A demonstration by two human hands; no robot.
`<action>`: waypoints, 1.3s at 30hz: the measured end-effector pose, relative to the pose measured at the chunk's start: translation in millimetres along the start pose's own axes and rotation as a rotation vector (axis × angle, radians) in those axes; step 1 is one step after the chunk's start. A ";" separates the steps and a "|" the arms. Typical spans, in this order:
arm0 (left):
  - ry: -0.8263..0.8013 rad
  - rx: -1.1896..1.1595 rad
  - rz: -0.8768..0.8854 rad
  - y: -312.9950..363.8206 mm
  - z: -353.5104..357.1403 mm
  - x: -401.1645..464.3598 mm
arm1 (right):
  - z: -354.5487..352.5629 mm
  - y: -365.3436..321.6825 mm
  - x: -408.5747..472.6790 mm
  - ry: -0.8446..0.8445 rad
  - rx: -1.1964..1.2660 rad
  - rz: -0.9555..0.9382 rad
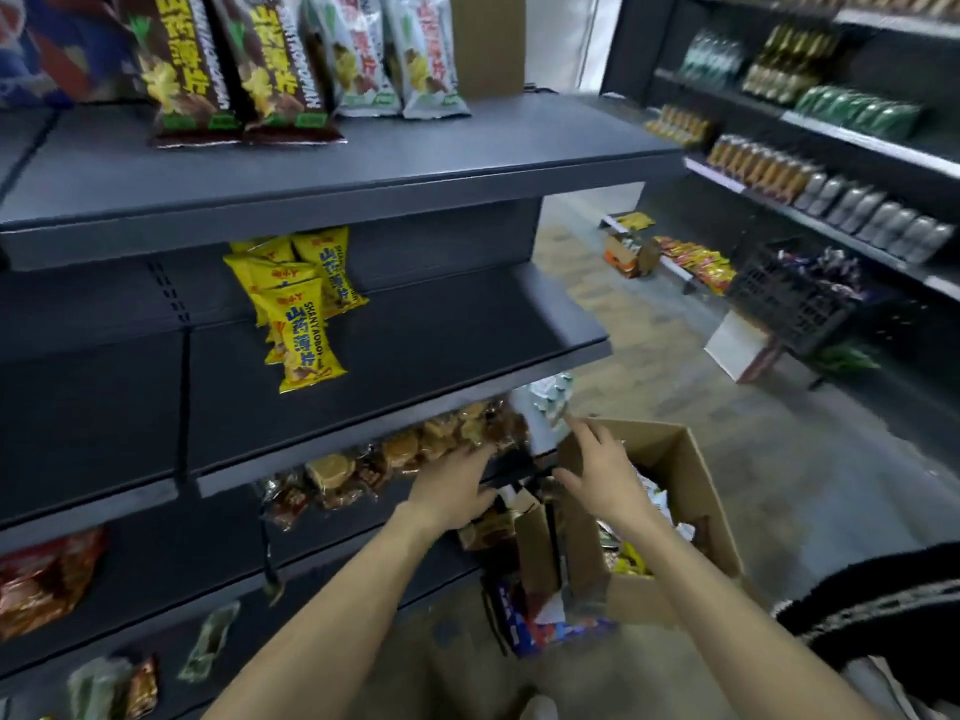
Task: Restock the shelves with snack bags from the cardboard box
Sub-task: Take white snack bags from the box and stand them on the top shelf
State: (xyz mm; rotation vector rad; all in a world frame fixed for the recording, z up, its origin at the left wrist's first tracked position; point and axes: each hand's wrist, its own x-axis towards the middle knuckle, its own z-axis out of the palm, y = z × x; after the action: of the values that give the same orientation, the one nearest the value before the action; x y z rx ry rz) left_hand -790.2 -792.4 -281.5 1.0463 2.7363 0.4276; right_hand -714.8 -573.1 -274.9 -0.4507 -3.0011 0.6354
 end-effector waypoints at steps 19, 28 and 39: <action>-0.102 0.091 0.137 196.6 69.7 104.1 | -63.7 217.7 -50.1 -0.037 0.094 0.250; -0.170 0.105 0.095 235.1 100.8 116.1 | -66.9 254.8 -45.7 -0.065 0.116 0.265; -0.222 0.055 0.080 221.5 119.5 139.5 | -44.5 260.3 -33.5 -0.101 0.117 0.304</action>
State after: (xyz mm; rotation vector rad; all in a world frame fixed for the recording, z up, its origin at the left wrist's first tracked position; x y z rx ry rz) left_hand -723.1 -516.9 -330.5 1.1457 2.5303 0.2333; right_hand -607.3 -338.0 -338.4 -0.9029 -2.9909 0.8721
